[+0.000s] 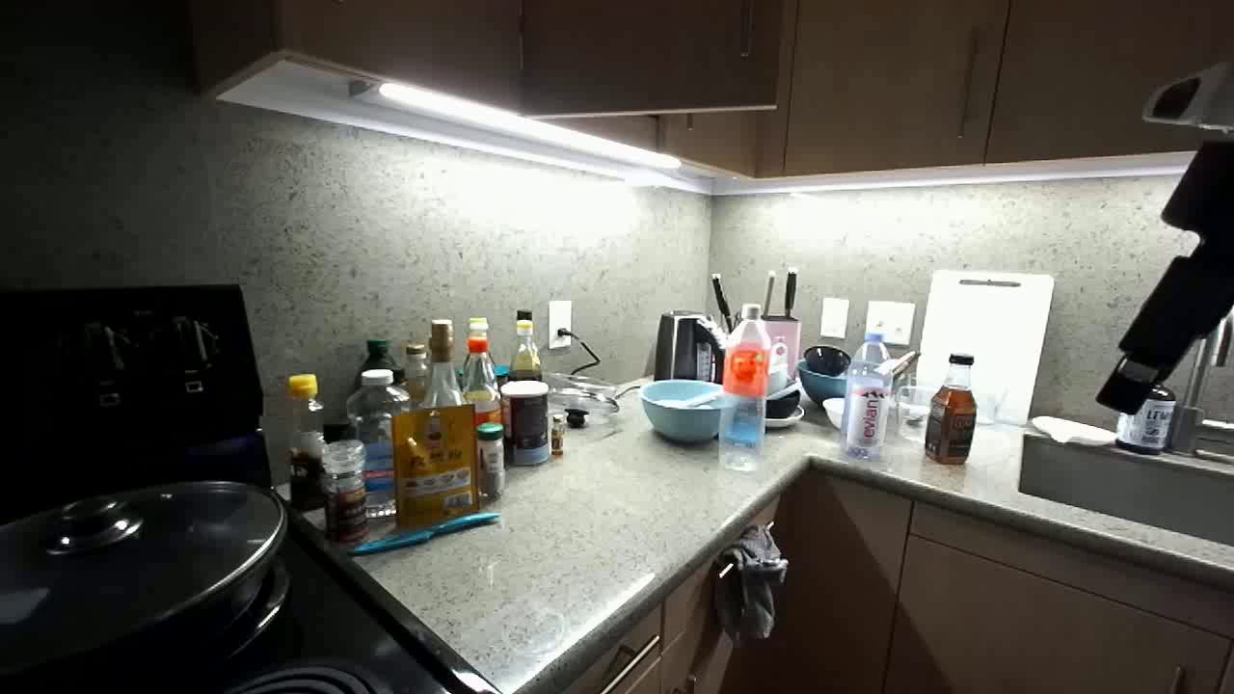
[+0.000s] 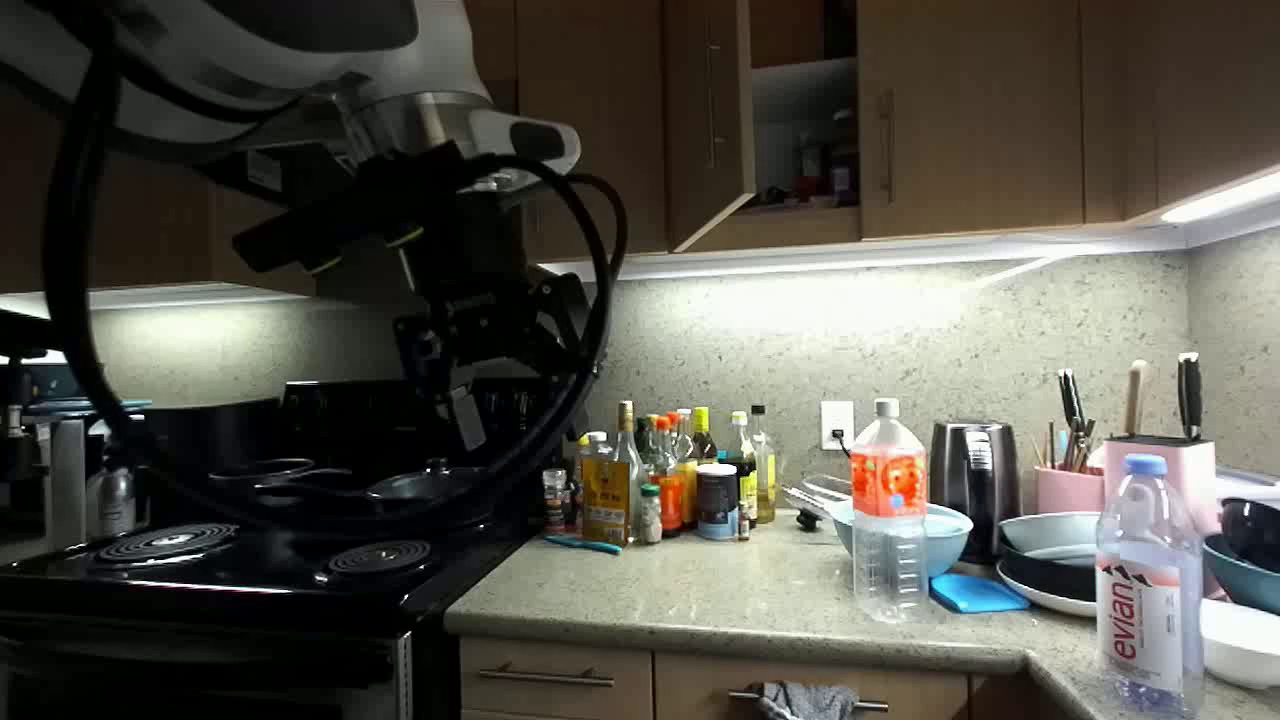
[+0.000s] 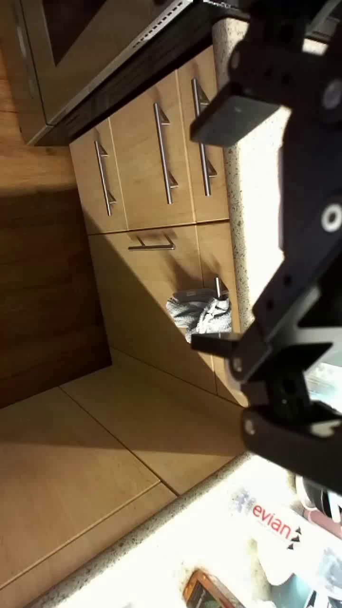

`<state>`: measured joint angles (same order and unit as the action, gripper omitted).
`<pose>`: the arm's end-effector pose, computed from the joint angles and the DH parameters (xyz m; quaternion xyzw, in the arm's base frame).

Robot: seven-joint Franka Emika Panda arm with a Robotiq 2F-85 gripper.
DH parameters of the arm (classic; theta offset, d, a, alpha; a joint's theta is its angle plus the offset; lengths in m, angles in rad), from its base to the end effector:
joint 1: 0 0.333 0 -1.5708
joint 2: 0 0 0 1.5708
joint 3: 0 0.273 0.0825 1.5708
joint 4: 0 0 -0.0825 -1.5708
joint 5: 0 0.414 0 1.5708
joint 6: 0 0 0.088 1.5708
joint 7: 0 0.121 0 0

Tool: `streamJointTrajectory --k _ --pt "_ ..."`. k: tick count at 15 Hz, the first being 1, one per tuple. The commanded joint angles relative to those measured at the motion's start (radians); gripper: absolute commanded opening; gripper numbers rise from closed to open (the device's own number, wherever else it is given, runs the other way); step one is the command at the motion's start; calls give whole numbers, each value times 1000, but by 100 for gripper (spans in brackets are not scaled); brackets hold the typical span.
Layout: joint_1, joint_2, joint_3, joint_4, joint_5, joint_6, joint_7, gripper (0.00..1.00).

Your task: Close the cupboard door

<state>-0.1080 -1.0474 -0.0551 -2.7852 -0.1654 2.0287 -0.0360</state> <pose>0.3404 -0.0643 0.4628 0.9876 -0.0272 0.1394 0.0672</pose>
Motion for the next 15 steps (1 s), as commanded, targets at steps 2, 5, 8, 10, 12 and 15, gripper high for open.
streamJointTrajectory --k 2,5,8,10,12,15 --pt "2 2 -1 -2 -1 -5 2 100" --pt "2 3 -1 -3 -1 -5 2 100" --pt "2 3 -1 -3 -1 -5 2 100" --pt "-13 -3 18 -5 -9 26 36 100" --pt "-27 -17 67 2 -28 128 102 100" --pt "-11 -6 140 38 -38 261 124 100"
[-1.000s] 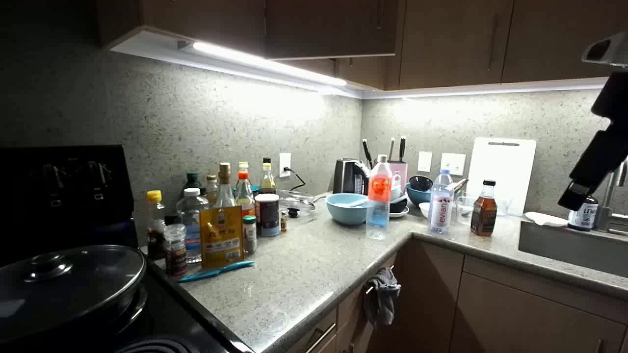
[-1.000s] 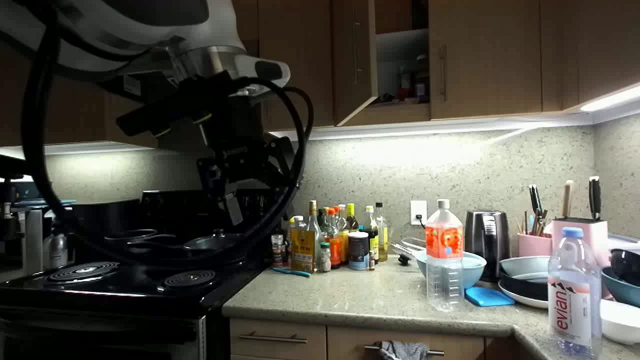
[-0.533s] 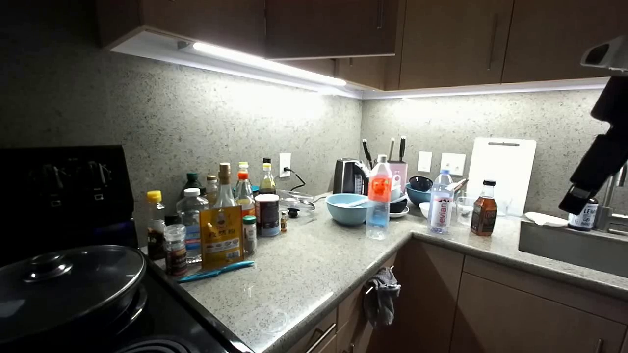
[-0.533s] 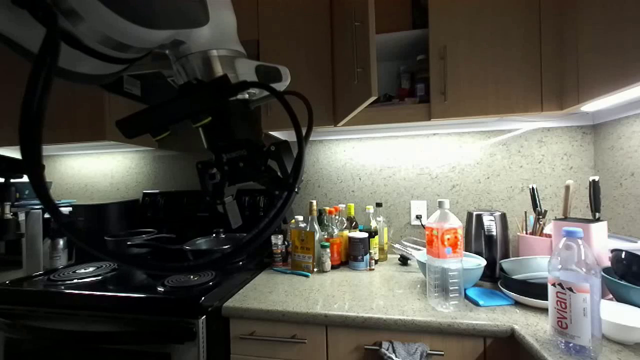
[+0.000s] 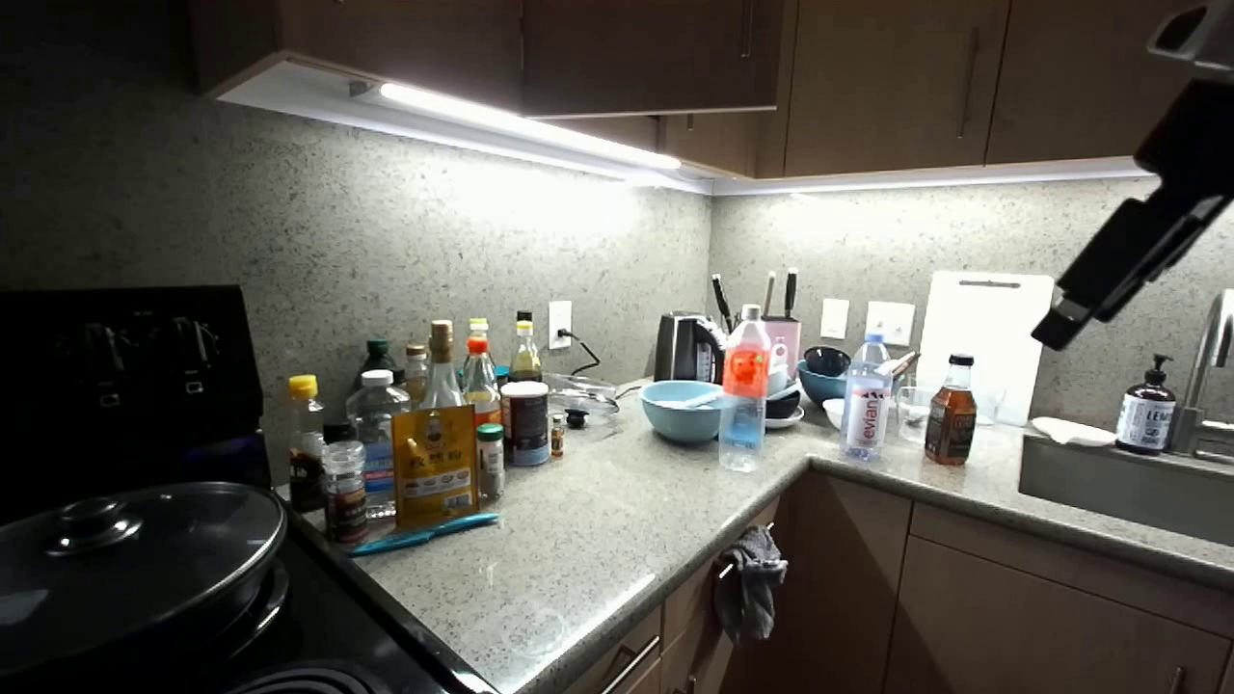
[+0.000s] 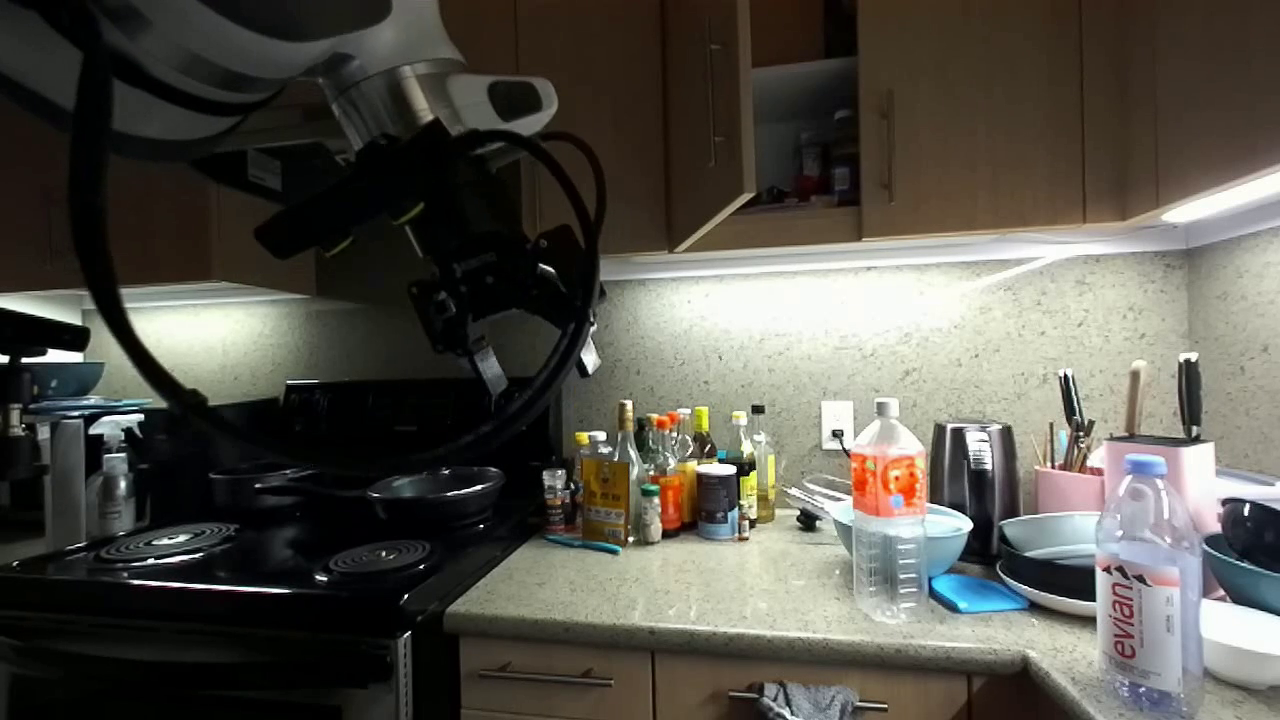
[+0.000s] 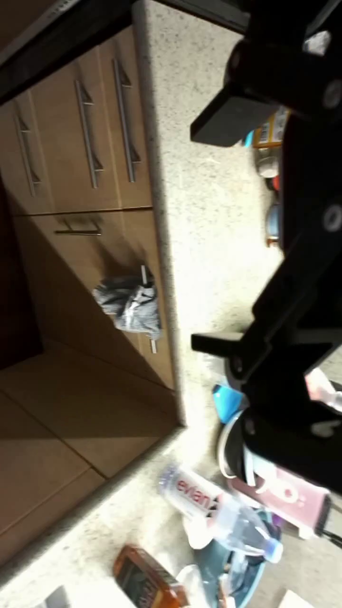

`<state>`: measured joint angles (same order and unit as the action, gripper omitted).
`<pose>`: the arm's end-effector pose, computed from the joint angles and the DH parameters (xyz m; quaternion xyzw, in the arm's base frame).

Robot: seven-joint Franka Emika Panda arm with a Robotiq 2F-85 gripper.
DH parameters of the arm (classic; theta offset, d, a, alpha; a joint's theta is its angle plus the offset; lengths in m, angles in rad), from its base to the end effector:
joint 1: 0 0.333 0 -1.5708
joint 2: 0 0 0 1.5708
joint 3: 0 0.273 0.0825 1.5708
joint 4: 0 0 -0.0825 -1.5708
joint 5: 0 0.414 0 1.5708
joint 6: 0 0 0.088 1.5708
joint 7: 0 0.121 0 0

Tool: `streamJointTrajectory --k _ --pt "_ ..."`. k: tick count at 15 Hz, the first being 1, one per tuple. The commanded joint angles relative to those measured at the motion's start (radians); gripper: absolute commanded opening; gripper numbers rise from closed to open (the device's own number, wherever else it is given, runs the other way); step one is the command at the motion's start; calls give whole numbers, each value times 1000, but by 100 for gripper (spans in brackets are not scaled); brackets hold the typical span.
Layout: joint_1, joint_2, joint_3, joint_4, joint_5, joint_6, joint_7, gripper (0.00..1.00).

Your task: Close the cupboard door

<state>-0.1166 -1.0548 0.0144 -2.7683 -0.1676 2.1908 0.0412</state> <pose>0.3558 -0.0450 0.4959 0.9675 -0.0403 0.2323 0.0917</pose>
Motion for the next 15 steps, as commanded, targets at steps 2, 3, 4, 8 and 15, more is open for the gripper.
streamJointTrajectory --k 2,3,4,8,15 --pt "-2 22 122 55 -56 184 44 100" --pt "-9 35 146 74 -71 230 45 100" --pt "-22 46 166 88 -89 285 50 100" --pt "-15 20 170 80 -92 301 44 100" --pt "-185 91 281 131 -115 616 221 100"
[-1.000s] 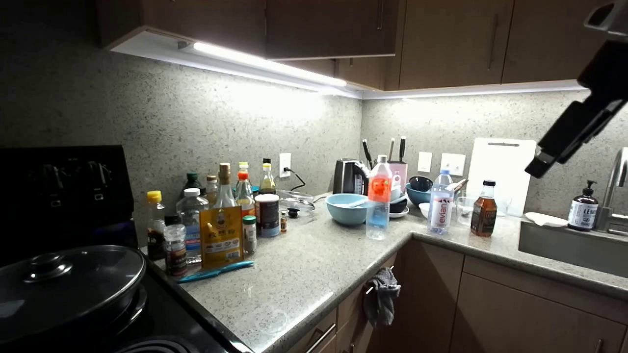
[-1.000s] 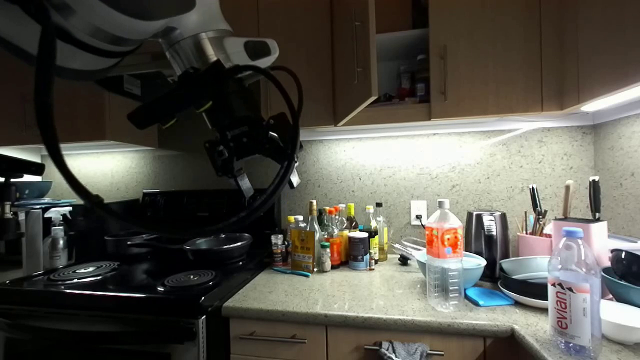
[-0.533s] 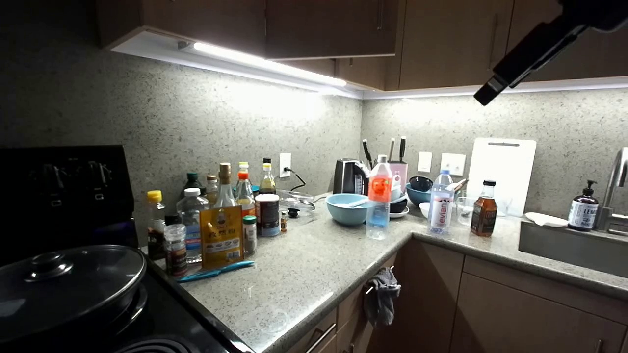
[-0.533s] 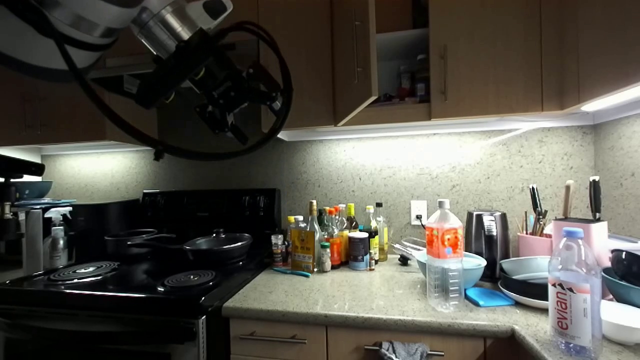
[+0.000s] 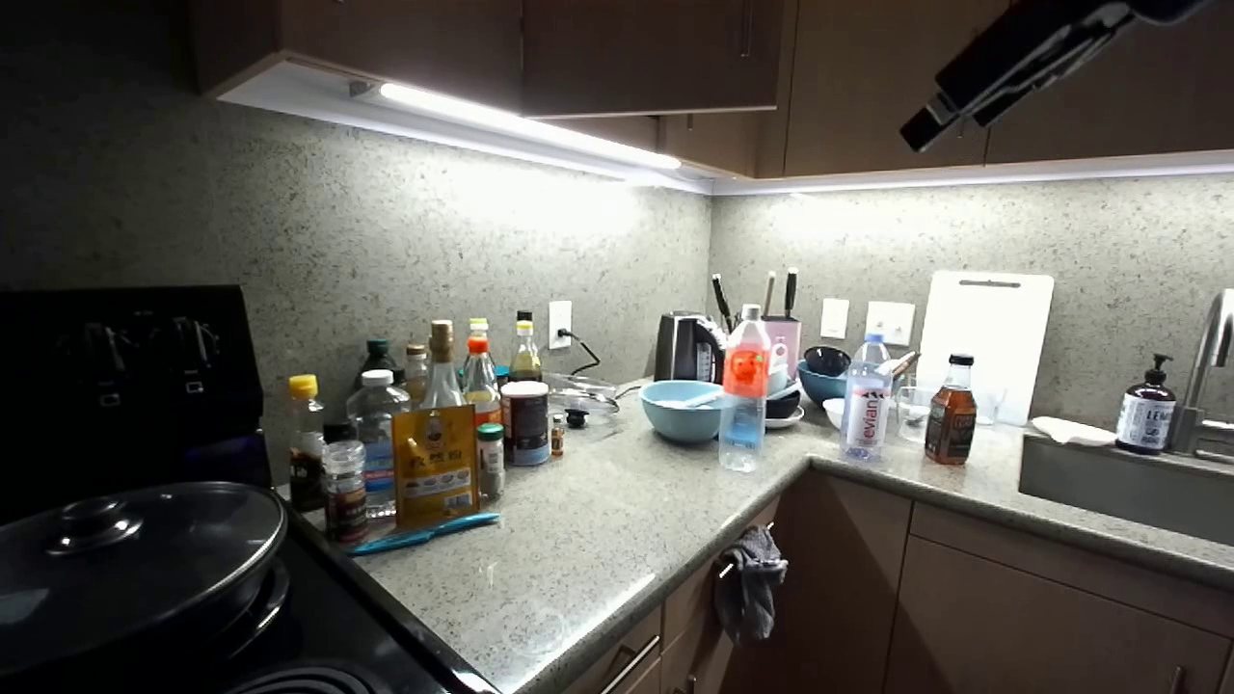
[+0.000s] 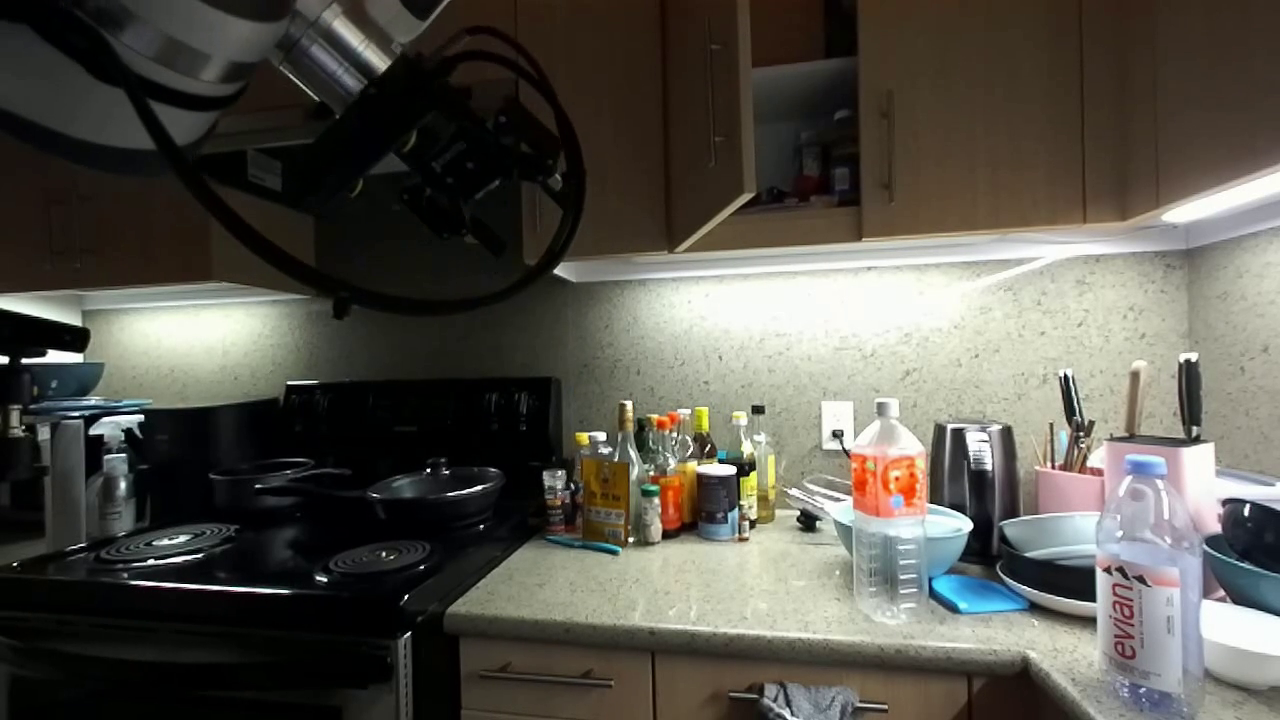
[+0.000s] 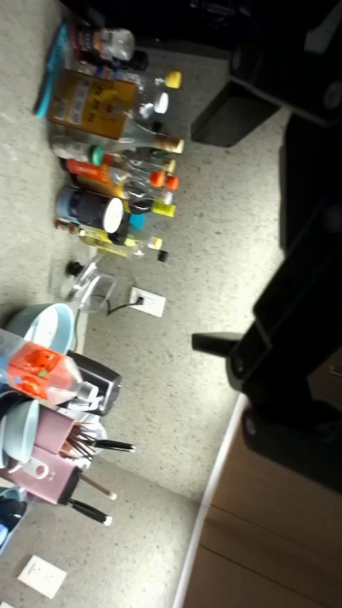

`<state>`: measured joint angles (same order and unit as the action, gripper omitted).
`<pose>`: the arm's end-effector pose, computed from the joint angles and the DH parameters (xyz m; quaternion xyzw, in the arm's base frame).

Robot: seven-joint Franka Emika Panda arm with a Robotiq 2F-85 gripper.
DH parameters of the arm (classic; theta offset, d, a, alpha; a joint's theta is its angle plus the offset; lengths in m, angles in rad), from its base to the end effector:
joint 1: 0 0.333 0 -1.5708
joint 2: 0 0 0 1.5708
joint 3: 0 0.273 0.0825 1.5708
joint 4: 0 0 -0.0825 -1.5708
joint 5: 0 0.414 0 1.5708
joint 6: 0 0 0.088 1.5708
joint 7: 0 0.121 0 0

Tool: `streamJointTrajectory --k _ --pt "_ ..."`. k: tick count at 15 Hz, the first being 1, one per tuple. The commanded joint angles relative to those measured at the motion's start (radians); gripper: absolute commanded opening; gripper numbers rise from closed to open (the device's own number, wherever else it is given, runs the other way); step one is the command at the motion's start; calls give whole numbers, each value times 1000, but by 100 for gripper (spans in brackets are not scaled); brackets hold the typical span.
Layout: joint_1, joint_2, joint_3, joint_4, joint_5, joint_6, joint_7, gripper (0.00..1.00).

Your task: Close the cupboard door

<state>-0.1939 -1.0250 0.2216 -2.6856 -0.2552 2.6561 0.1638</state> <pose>0.3845 0.0245 0.5877 0.8679 0.0107 0.4676 0.1675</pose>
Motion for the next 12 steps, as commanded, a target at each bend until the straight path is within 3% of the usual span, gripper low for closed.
streamJointTrajectory --k 1,7,8,9,10,12 --pt "-155 77 108 70 -24 214 124 100" --pt "-589 98 367 244 -12 473 336 100" --pt "-619 104 405 265 61 458 286 100" --pt "-549 90 359 220 73 440 234 100" --pt "-600 90 394 244 90 441 237 100" --pt "-620 96 415 261 102 441 239 100"
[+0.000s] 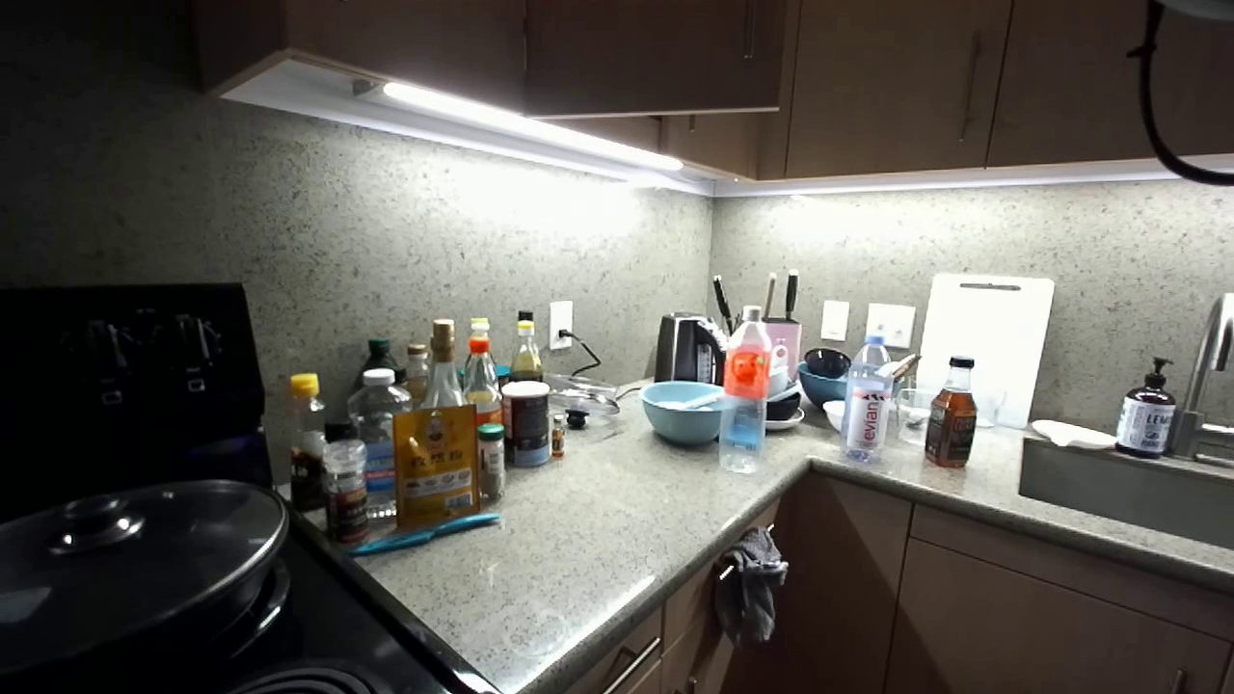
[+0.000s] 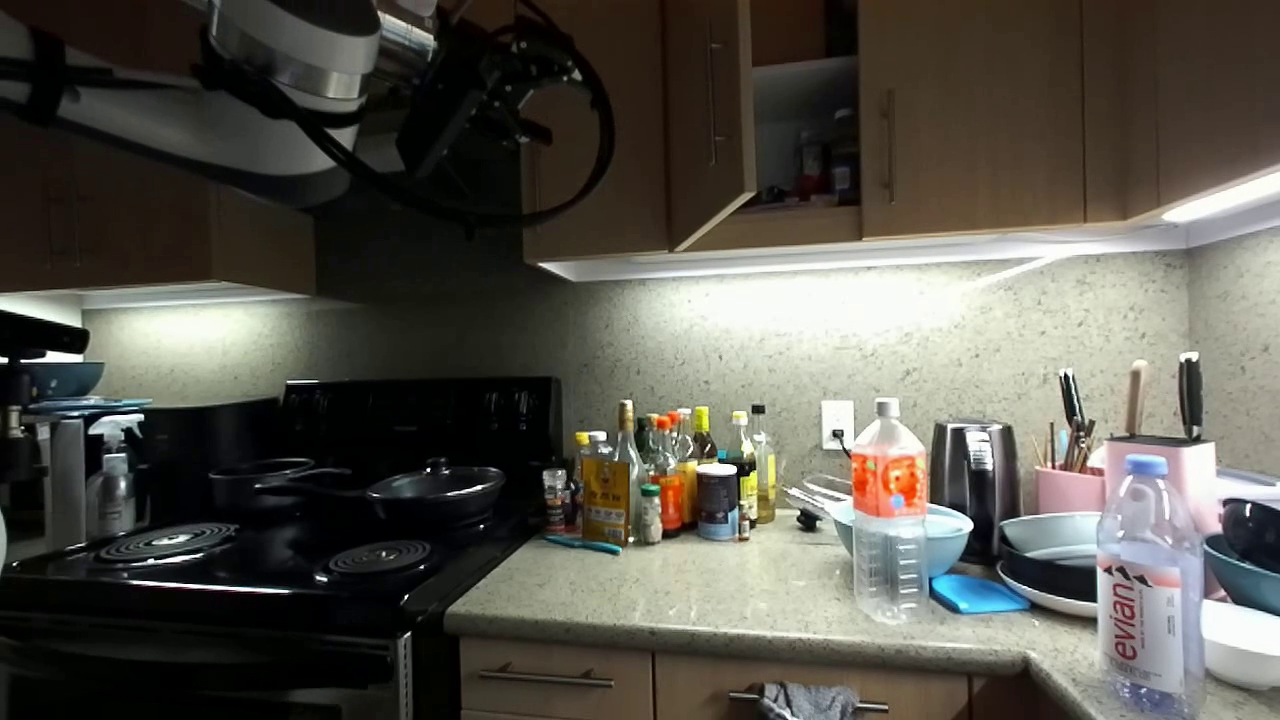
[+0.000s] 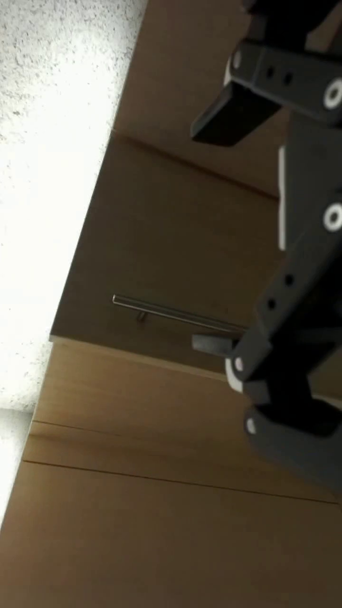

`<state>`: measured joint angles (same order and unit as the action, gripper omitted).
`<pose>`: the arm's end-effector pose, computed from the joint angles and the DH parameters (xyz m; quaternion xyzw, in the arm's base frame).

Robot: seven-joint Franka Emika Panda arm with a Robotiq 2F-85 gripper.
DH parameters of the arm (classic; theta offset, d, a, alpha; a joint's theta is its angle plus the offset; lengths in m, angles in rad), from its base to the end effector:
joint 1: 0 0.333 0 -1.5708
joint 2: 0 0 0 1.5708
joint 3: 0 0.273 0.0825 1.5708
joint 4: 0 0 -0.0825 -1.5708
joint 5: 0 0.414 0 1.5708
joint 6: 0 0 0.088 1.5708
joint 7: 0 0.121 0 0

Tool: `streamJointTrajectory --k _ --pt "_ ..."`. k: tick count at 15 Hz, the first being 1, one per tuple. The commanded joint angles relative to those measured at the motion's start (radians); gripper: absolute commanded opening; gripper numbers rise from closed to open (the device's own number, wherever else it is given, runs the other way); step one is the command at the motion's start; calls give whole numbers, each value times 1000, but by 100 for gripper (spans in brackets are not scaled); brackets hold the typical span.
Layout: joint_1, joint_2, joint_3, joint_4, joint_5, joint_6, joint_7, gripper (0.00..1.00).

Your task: Close the cupboard door

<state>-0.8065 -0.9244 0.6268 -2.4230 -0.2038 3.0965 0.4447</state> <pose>0.4458 0.0292 0.6722 0.7255 -0.0694 0.6447 0.2304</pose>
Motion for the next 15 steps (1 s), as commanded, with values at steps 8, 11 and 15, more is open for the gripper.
streamJointTrajectory --k 8,11,15 --pt "-43 4 24 17 59 19 -27 100" --pt "-215 15 113 92 100 81 32 100" --pt "-449 -8 221 228 91 147 204 100"
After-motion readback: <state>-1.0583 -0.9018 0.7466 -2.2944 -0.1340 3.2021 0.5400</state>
